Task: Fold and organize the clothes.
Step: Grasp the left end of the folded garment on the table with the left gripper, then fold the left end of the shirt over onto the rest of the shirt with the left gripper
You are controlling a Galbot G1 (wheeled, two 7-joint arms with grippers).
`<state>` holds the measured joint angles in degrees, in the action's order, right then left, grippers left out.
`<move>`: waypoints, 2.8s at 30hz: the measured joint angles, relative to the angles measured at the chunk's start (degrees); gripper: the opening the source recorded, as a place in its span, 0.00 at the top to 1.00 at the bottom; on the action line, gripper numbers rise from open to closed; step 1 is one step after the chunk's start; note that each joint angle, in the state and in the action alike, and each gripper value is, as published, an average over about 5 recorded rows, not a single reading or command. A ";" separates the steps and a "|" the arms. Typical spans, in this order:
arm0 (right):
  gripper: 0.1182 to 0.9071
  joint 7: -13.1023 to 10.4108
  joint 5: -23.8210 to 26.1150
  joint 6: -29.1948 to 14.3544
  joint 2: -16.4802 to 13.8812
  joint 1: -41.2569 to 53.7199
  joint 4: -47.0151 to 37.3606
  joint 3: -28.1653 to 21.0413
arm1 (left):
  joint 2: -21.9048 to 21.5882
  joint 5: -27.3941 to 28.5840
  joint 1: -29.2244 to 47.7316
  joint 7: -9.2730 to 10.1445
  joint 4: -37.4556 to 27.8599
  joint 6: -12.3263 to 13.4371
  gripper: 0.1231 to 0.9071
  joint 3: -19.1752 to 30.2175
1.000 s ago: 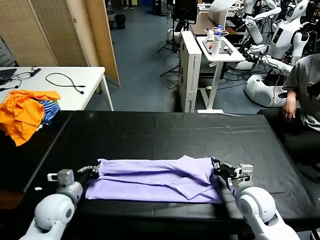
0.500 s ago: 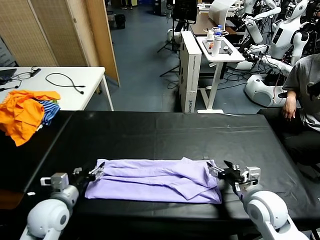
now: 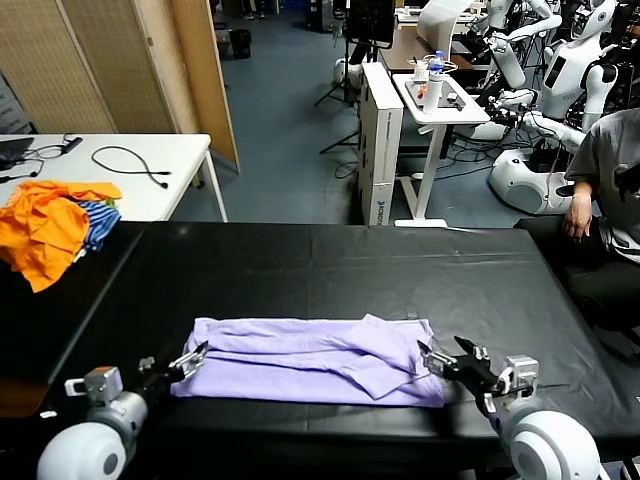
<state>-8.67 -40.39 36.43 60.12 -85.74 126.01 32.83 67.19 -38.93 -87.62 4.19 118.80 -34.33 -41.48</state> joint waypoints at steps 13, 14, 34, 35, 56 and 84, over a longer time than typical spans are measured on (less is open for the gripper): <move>0.00 0.06 -0.11 0.29 -0.77 0.02 0.81 0.56 | 2.60 -1.83 0.05 0.09 -1.48 0.06 0.04 1.44; 0.00 0.06 -0.11 0.30 -0.81 -0.02 0.84 0.58 | 2.78 -2.05 0.07 0.09 -1.50 0.02 0.08 1.51; 0.00 -0.05 0.30 0.28 -0.48 0.69 0.59 0.18 | -1.37 12.99 -1.57 -2.93 0.08 3.29 0.91 -0.51; 0.00 -0.05 0.34 0.27 -0.38 0.76 0.53 0.06 | -2.25 15.11 -1.85 -3.22 0.25 3.87 0.91 -1.01; 0.00 0.13 1.05 -0.06 0.55 -0.58 0.41 0.93 | -6.93 10.92 -4.04 1.40 10.92 1.93 0.91 -1.35; 0.00 1.06 3.99 -0.33 2.56 -1.46 -0.79 1.53 | 3.91 8.29 2.04 3.07 11.37 1.69 0.91 22.04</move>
<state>-7.61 -36.40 36.10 62.68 -87.20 125.22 34.36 71.10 -30.64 -85.58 7.26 130.17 -32.64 -19.45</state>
